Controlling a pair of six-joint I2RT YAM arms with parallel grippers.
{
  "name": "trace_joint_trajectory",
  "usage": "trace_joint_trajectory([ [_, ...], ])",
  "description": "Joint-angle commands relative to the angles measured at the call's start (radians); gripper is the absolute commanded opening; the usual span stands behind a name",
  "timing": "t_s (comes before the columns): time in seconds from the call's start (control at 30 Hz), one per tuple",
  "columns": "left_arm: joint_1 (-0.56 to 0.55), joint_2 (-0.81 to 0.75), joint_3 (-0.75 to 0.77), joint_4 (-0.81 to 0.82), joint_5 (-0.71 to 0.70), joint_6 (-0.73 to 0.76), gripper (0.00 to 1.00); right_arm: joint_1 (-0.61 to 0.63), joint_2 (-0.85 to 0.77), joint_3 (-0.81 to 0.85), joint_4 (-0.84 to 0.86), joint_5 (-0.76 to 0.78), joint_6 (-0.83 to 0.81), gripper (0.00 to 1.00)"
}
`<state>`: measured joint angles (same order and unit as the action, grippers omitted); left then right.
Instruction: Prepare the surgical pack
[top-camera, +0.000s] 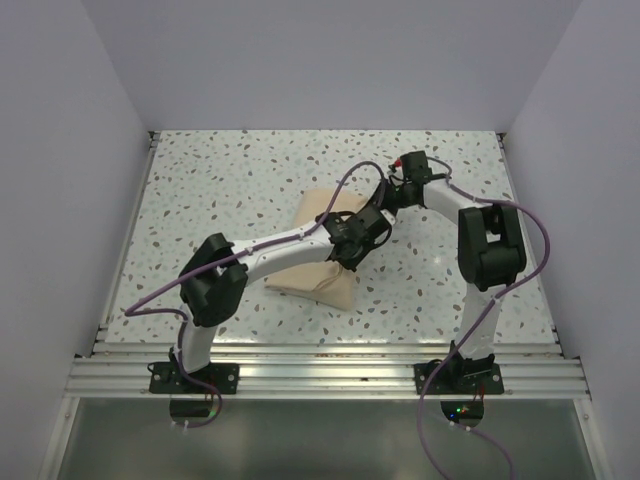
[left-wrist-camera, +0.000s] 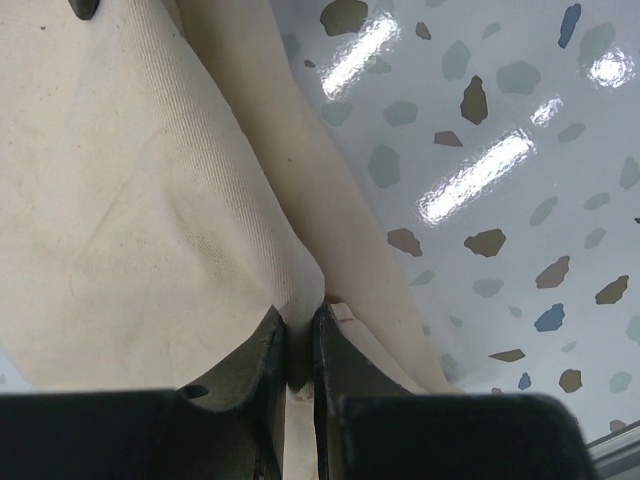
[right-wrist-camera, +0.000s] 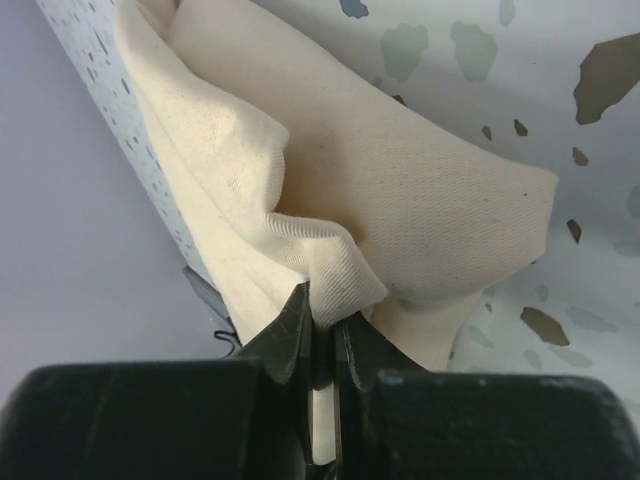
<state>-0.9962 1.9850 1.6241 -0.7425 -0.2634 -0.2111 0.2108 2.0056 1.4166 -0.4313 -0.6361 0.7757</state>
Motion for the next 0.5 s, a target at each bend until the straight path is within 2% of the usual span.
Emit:
trace_joint_trajectory([
  [0.0,-0.016,-0.011,-0.044,0.061,0.087,0.024,0.07,-0.011,-0.008,-0.07,0.107,0.006,-0.113,0.0],
  [0.13,-0.015,-0.026,-0.093,0.083,0.141,0.029,0.21,-0.027,-0.019,-0.148,0.149,-0.005,-0.157,0.0],
  [0.17,-0.015,-0.035,-0.098,0.091,0.15,0.032,0.3,-0.028,-0.021,-0.153,0.155,-0.014,-0.165,0.0],
  [0.27,-0.006,-0.066,-0.105,0.094,0.182,0.024,0.44,-0.04,-0.011,-0.154,0.157,-0.045,-0.184,0.0],
  [0.33,0.007,-0.098,-0.102,0.097,0.222,0.012,0.51,-0.047,-0.027,-0.15,0.155,-0.056,-0.187,0.07],
  [0.37,0.027,-0.135,-0.098,0.101,0.237,-0.002,0.57,-0.047,-0.037,-0.139,0.137,-0.057,-0.188,0.21],
  [0.47,0.086,-0.207,-0.086,0.127,0.324,-0.036,0.6,-0.048,-0.088,-0.113,0.056,-0.062,-0.197,0.3],
])
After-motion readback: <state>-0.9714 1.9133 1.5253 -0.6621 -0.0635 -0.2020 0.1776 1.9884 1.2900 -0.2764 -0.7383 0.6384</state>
